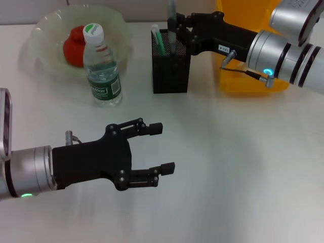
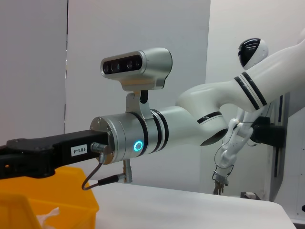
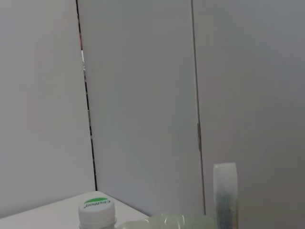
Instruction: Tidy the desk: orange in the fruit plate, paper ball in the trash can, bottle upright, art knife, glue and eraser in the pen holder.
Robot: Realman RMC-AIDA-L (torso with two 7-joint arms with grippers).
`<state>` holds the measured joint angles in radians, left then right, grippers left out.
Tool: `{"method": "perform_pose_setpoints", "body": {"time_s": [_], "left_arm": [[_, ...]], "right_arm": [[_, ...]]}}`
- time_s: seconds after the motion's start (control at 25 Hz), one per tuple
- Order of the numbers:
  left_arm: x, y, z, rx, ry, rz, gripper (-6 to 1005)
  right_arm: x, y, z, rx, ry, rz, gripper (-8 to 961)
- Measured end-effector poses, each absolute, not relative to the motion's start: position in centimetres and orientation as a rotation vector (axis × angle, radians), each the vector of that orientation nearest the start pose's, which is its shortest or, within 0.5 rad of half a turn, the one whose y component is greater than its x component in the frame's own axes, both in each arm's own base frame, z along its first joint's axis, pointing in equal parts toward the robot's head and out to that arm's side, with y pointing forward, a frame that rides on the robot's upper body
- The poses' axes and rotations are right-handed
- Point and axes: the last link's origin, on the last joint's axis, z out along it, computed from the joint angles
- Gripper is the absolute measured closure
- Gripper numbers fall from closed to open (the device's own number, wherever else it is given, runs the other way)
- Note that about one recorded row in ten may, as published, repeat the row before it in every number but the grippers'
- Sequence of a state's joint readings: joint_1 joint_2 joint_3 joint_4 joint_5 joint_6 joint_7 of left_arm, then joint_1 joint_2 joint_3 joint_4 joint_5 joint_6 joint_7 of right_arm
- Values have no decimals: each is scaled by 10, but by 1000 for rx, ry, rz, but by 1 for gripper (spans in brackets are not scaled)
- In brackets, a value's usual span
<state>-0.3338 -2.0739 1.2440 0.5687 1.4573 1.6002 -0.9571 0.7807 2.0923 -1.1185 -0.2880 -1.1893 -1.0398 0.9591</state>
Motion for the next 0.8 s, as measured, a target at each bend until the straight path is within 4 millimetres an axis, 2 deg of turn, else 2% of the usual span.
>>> {"method": "perform_pose_setpoints", "body": {"time_s": [0.4, 0.6, 0.8], "left_arm": [[-251, 260, -47, -2794, -212, -1004, 186], [-251, 260, -47, -2795, -212, -1006, 186], [-250, 261, -47, -2794, -207, -1007, 186]], "right_arm": [[189, 415, -59, -2390, 433, 807, 815], [191, 414, -58, -2383, 437, 806, 723], [192, 410, -54, -2386, 420, 834, 563]]}}
